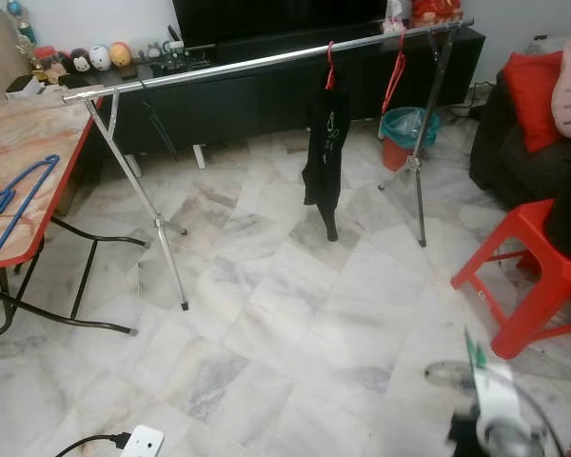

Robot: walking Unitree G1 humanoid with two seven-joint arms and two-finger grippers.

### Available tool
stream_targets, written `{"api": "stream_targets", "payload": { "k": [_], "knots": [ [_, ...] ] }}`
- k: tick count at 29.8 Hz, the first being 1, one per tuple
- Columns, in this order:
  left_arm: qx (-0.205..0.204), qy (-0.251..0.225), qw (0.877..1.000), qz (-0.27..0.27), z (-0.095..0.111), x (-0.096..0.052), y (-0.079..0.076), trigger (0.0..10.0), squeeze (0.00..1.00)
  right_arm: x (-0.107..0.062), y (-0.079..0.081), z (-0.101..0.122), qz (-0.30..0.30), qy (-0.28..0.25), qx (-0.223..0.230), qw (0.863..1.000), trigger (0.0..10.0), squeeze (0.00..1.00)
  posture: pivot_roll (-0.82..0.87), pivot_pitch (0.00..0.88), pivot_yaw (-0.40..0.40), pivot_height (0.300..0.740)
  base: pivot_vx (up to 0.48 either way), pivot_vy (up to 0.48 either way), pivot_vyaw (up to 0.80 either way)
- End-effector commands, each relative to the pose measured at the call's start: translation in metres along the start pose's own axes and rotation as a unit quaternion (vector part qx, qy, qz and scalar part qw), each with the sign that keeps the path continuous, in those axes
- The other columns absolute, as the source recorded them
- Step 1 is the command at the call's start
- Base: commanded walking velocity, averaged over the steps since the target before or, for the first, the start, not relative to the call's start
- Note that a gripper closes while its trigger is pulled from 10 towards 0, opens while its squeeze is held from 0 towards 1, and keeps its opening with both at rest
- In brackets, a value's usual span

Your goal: Hang hanger

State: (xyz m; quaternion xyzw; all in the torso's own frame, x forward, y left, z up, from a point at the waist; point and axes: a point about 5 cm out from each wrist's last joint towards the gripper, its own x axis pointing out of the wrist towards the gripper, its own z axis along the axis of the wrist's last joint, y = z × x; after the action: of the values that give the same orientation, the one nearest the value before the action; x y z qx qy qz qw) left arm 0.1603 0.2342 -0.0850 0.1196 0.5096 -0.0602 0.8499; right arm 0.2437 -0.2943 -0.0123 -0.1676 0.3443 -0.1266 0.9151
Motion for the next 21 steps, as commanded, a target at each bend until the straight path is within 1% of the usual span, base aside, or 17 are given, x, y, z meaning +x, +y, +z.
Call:
{"api": "stream_targets", "payload": {
  "k": [1,2,3,4,5,8,9,10,11,12,13,14,15,16,17,20,21],
  "knots": [
    [0.001,-0.004,1.0,0.004,-0.001,-0.001,0.001,10.0,0.0,0.003,0.003,0.027,0.038,-0.052,-0.003,0.998,10.0,0.0,-0.06,0.034,0.077,0.74,0.0,0.0,0.0],
    [0.002,-0.01,1.0,0.004,0.0,-0.001,0.001,10.0,0.0,0.003,0.006,0.043,0.072,-0.081,-0.001,0.994,10.0,0.0,-0.06,0.033,0.076,0.74,0.0,0.0,0.0],
    [0.002,-0.01,1.0,0.004,0.0,-0.001,0.001,10.0,0.0,0.003,0.006,0.043,0.072,-0.081,-0.001,0.994,10.0,0.0,-0.06,0.033,0.076,0.74,0.0,0.0,0.0],
    [0.003,-0.021,1.0,0.003,0.002,-0.001,0.001,10.0,0.0,0.002,0.013,0.066,0.137,-0.125,0.004,0.983,10.0,0.0,-0.05,0.035,0.074,0.74,0.0,0.0,0.0],
    [0.003,-0.021,1.0,0.003,0.002,-0.001,0.001,10.0,0.0,0.002,0.013,0.066,0.137,-0.125,0.004,0.983,10.0,0.0,-0.05,0.035,0.074,0.74,0.0,0.0,0.0],
    [0.011,-0.048,0.999,-0.007,0.007,-0.001,-0.001,10.0,0.0,-0.011,0.031,0.101,0.271,-0.194,-0.007,0.943,10.0,0.0,-0.05,0.036,0.07,0.74,0.0,0.0,0.0],
    [0.011,-0.048,0.999,-0.007,0.007,-0.001,-0.001,10.0,0.0,-0.011,0.031,0.101,0.271,-0.194,-0.007,0.943,10.0,0.0,-0.05,0.036,0.07,0.74,0.0,0.0,0.0],
    [0.013,-0.053,0.998,-0.009,0.008,-0.001,-0.002,10.0,0.0,-0.015,0.034,0.105,0.292,-0.203,-0.012,0.934,10.0,0.0,-0.05,0.036,0.07,0.74,0.0,0.0,0.0],
    [0.018,-0.062,0.998,-0.016,0.01,-0.001,-0.003,10.0,0.0,-0.022,0.038,0.111,0.332,-0.216,-0.024,0.918,10.0,0.0,-0.05,0.037,0.068,0.74,0.0,0.0,0.0],
    [0.018,-0.062,0.998,-0.016,0.01,-0.001,-0.003,10.0,0.0,-0.022,0.038,0.111,0.332,-0.216,-0.024,0.918,10.0,0.0,-0.05,0.037,0.068,0.74,0.0,0.0,0.0],
    [0.024,-0.131,0.99,-0.037,0.055,-0.001,0.003,10.0,0.0,-0.031,0.042,0.117,0.376,-0.224,-0.044,0.898,10.0,0.0,-0.05,0.035,0.067,0.74,0.0,0.0,0.0],
    [0.024,-0.131,0.99,-0.037,0.055,-0.001,0.003,10.0,0.0,-0.031,0.042,0.117,0.376,-0.224,-0.044,0.898,10.0,0.0,-0.05,0.035,0.067,0.74,0.0,0.0,0.0],
    [0.034,-0.191,0.979,-0.057,0.094,-0.005,0.007,10.0,0.0,-0.04,0.047,0.12,0.42,-0.226,-0.069,0.876,10.0,0.0,-0.05,0.034,0.064,0.74,0.0,0.0,0.0],
    [0.034,-0.191,0.979,-0.057,0.094,-0.005,0.007,10.0,0.0,-0.04,0.047,0.12,0.42,-0.226,-0.069,0.876,10.0,0.0,-0.05,0.034,0.064,0.74,0.0,0.0,0.0],
    [0.047,-0.249,0.964,-0.077,0.132,-0.013,0.008,10.0,0.0,-0.049,0.051,0.121,0.471,-0.216,-0.087,0.851,10.0,0.0,-0.04,0.034,0.064,0.74,0.0,0.0,0.0],
    [0.047,-0.249,0.964,-0.077,0.132,-0.013,0.008,10.0,0.0,-0.049,0.051,0.121,0.471,-0.216,-0.087,0.851,10.0,0.0,-0.04,0.034,0.064,0.74,0.0,0.0,0.0],
    [0.059,-0.292,0.95,-0.091,0.159,-0.021,0.008,10.0,0.0,-0.057,0.053,0.118,0.512,-0.206,-0.12,0.825,10.0,0.0,-0.05,0.033,0.06,0.74,0.0,0.0,0.0]
  ]
}}
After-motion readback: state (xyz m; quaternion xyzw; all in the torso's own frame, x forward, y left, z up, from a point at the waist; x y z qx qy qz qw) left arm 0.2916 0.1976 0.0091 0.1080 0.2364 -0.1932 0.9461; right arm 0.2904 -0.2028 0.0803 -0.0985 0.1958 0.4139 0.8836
